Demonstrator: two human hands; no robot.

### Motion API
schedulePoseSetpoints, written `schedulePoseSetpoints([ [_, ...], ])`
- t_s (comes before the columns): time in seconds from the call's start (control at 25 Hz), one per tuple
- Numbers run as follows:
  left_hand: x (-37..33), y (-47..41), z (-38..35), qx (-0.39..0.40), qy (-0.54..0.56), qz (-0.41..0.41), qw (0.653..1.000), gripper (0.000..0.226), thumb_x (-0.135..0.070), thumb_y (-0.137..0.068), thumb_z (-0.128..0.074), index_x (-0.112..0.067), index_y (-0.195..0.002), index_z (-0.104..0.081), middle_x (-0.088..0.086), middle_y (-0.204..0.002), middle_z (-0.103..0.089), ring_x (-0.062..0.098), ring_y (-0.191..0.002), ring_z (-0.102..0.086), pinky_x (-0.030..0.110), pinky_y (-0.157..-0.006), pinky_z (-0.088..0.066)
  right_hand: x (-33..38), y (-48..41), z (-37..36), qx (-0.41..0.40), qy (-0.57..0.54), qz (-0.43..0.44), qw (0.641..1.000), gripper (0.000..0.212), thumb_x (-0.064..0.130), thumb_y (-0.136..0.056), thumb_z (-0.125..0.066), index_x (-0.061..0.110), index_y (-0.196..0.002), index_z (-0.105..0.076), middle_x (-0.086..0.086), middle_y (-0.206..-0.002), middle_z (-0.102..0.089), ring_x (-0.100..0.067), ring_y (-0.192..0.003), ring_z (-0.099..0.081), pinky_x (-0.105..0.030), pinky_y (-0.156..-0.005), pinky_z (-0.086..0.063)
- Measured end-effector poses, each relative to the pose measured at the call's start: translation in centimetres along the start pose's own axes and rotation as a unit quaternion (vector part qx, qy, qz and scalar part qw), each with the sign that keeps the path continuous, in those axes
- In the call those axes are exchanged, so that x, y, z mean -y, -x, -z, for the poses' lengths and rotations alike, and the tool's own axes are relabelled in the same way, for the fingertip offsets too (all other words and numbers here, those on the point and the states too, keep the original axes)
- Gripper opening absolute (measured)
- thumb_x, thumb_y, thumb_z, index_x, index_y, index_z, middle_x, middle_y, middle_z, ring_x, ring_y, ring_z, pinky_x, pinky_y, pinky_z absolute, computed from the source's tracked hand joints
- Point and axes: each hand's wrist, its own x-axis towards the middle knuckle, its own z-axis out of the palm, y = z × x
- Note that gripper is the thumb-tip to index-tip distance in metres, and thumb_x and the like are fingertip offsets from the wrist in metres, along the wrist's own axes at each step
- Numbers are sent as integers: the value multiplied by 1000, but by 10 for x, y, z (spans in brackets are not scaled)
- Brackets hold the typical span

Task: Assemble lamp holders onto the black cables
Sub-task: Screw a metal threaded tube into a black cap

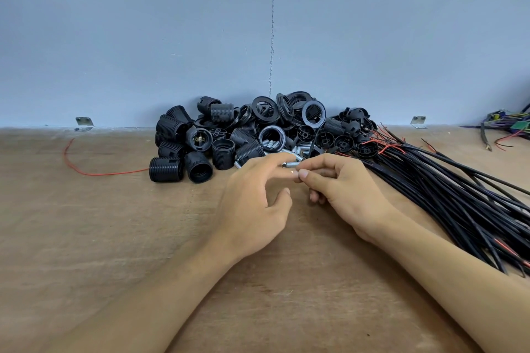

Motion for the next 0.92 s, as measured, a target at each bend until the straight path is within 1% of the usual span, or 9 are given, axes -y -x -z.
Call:
schedulePoseSetpoints([
  [0.08, -2, 1, 0, -25, -1, -5, 1000, 42, -13, -80, -62, -29, -119, -66, -24, -91, -73, -1, -111, -60, 9, -98, -37, 0, 0, 1, -5, 3, 1, 1000, 6, 5, -93, -68, 8, -94, -72, -1, -73, -75, -7, -48, -54, -15, -47, -43],
  [0.16, -2, 1, 1, -38, -1, 7, 999, 40, -10, -81, -64, -30, -116, -67, -22, -90, -72, 0, -107, -60, 11, -97, -39, -1, -1, 1, -7, 1, -2, 1000, 5, 5, -93, -68, 9, -94, -72, -3, -75, -75, -8, -48, -54, -16, -47, -43],
  [0.28, 0, -2, 2, -24, 1, 34, 999, 47, -4, -84, -67, -31, -123, -63, -24, -105, -71, -3, -111, -58, 20, -102, -42, -1, -1, 1, -6, -1, -4, 1000, 5, 6, -93, -68, 9, -94, -72, -4, -77, -76, -8, -47, -54, -16, -47, -42],
  [0.36, -1, -2, 2, 9, 3, 37, 999, 51, -7, -86, -67, -33, -128, -60, -27, -116, -70, -12, -107, -56, 18, -99, -42, -2, -1, 0, -4, -1, -3, 1000, 6, 5, -93, -68, 10, -93, -72, -3, -76, -76, -8, -47, -54, -15, -47, -42],
  [0.52, -1, 1, 1, -16, -3, -8, 1000, 34, -8, -81, -62, -25, -109, -72, -22, -83, -73, -4, -103, -62, 5, -93, -37, -2, -1, 1, -15, 20, 2, 1000, 7, 6, -92, -69, 13, -91, -73, -5, -67, -70, -8, -47, -55, -16, -47, -42],
  [0.56, 0, 1, 1, -19, -4, -7, 1000, 34, -7, -80, -61, -25, -107, -72, -21, -83, -73, -2, -104, -62, 5, -93, -36, -2, -1, 1, -16, 20, 2, 1000, 7, 7, -92, -69, 12, -91, -73, -5, -67, -70, -8, -47, -55, -16, -47, -43],
  [0.72, 2, -1, 1, 16, -7, 7, 1000, 50, -4, -81, -65, -32, -123, -66, -22, -114, -69, -8, -120, -54, 2, -99, -33, -1, 0, 0, -10, 20, 9, 1000, 5, 9, -93, -69, 10, -94, -73, -8, -77, -76, -9, -46, -53, -16, -47, -43],
  [0.8, 4, -1, 0, 11, -6, 9, 1000, 48, -7, -83, -67, -33, -123, -65, -22, -116, -68, -11, -119, -54, 1, -99, -32, 0, 1, 0, -8, 24, 17, 1000, 5, 11, -94, -68, 11, -94, -73, -6, -79, -77, -9, -46, -52, -16, -48, -43],
  [0.92, 7, -3, -2, -15, 8, 37, 999, 37, -19, -86, -74, -35, -118, -67, -23, -110, -71, -11, -113, -59, 10, -99, -41, 1, 1, 1, 2, 18, 25, 1000, 7, 15, -95, -68, 11, -92, -72, -4, -77, -76, -9, -46, -50, -16, -48, -42],
])
